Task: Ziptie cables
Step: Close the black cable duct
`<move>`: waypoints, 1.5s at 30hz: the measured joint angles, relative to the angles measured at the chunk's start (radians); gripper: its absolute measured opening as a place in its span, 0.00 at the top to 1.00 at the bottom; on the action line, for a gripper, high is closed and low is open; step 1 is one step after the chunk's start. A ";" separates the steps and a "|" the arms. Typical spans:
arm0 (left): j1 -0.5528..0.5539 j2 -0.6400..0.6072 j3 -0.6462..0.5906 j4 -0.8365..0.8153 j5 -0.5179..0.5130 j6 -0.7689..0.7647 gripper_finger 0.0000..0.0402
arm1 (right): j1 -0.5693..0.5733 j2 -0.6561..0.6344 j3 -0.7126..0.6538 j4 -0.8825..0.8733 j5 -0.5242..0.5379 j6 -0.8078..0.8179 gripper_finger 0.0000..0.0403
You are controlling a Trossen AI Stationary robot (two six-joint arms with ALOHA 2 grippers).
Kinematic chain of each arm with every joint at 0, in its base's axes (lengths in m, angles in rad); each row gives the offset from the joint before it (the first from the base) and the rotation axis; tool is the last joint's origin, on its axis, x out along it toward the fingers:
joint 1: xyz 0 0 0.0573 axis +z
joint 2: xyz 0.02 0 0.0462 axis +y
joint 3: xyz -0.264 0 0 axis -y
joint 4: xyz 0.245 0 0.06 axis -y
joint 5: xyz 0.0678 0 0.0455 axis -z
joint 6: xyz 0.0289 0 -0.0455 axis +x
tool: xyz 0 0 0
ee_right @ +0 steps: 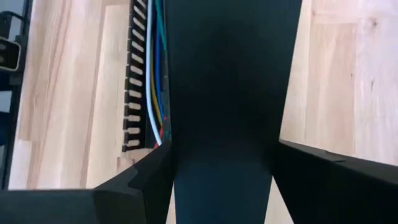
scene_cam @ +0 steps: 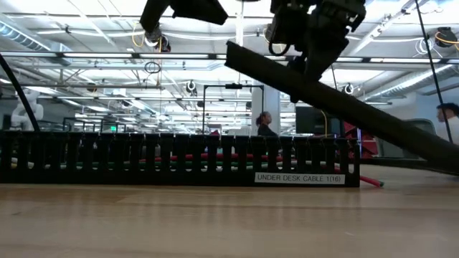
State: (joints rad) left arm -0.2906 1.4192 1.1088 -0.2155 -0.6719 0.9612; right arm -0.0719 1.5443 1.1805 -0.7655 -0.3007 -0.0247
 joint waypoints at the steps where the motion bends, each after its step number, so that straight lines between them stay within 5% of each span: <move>1: -0.002 -0.001 0.000 -0.006 -0.008 -0.012 0.90 | 0.000 -0.002 0.001 -0.006 0.001 -0.007 0.48; 7: -0.008 -0.052 -0.002 -0.128 -0.210 -0.150 0.90 | 0.000 -0.005 0.005 -0.085 0.022 -0.020 0.48; 12: -0.006 -0.196 -0.003 -0.455 -0.356 -0.654 0.90 | 0.036 -0.006 0.005 -0.186 0.018 0.071 0.49; 19: -0.019 -0.396 -0.004 -0.805 -0.367 -1.204 0.90 | 0.191 -0.007 0.010 -0.136 0.013 0.212 0.49; 26: -0.019 -0.459 -0.005 -0.845 -0.367 -1.296 0.90 | 0.261 0.058 0.140 -0.166 0.122 0.354 0.49; 37: -0.026 -0.452 -0.056 -0.917 -0.230 -1.353 0.90 | 0.336 0.466 0.531 -0.485 0.173 0.208 0.49; 45: -0.060 -0.462 -0.082 -0.977 -0.222 -1.427 0.90 | 0.332 0.516 0.588 -0.448 0.196 0.259 0.49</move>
State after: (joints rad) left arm -0.3504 0.9569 1.0265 -1.1923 -0.8938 -0.4661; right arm 0.2601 2.0602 1.7682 -1.2136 -0.1042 0.2346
